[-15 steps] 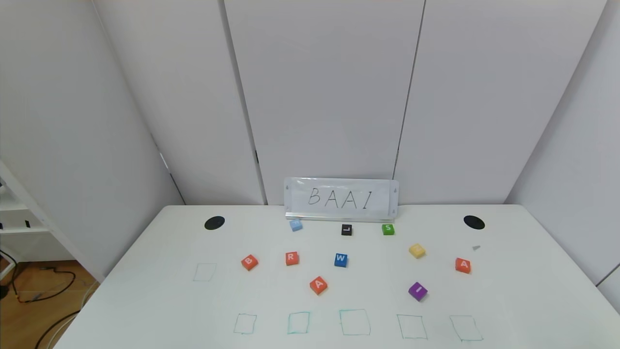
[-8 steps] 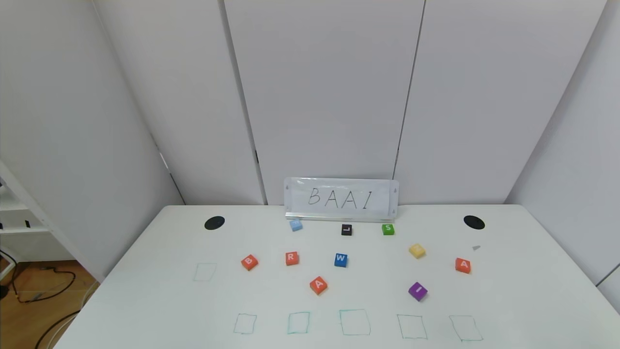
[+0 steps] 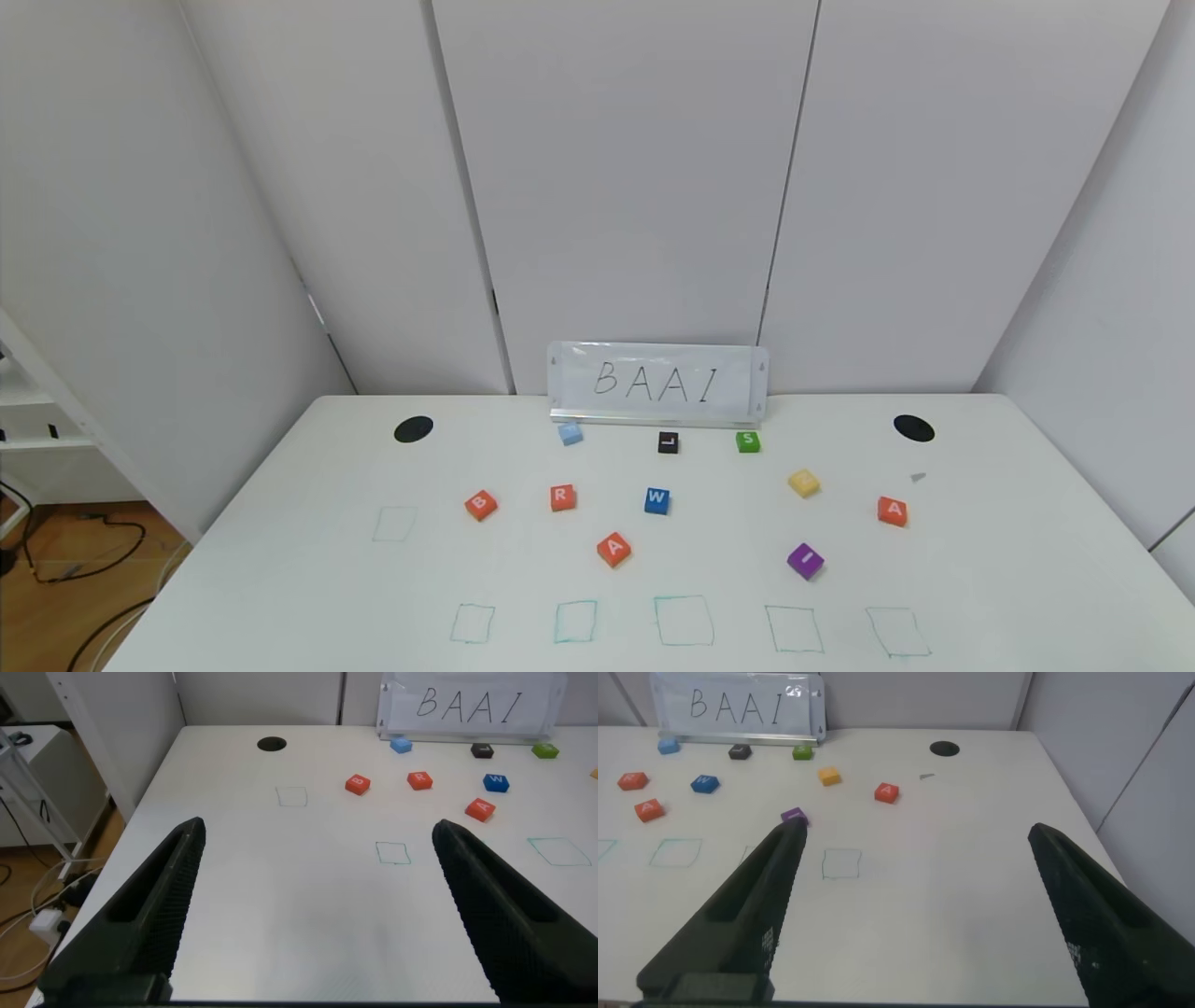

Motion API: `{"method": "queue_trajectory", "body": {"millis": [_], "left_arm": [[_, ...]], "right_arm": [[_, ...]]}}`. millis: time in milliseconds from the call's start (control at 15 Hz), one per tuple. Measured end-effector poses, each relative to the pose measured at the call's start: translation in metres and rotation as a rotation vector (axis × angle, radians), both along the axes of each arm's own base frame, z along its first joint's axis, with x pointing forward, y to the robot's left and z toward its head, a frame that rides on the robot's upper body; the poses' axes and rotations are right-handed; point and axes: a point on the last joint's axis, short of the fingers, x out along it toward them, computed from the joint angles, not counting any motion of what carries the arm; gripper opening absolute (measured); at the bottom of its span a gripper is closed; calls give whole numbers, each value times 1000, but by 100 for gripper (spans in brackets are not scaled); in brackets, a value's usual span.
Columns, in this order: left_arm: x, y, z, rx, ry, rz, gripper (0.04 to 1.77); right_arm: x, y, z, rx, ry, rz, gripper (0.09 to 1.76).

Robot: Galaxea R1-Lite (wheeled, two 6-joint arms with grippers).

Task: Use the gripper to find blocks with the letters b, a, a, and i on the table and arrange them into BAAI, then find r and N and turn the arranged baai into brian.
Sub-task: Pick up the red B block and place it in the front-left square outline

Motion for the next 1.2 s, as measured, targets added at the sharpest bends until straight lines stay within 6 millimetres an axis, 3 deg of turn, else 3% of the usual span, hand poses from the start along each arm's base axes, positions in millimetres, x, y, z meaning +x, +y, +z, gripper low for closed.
{"method": "queue_trajectory", "body": {"millis": [800, 1000, 1200], "left_arm": [[-1, 0, 4, 18, -12, -5, 172], [-7, -1, 21, 21, -45, -28, 172], [-11, -1, 42, 22, -55, -33, 172]], "right_arm": [[-2, 0, 4, 1, 6, 1, 171], [-4, 0, 16, -4, 24, 0, 171], [-1, 0, 43, -4, 33, -1, 171]]}}
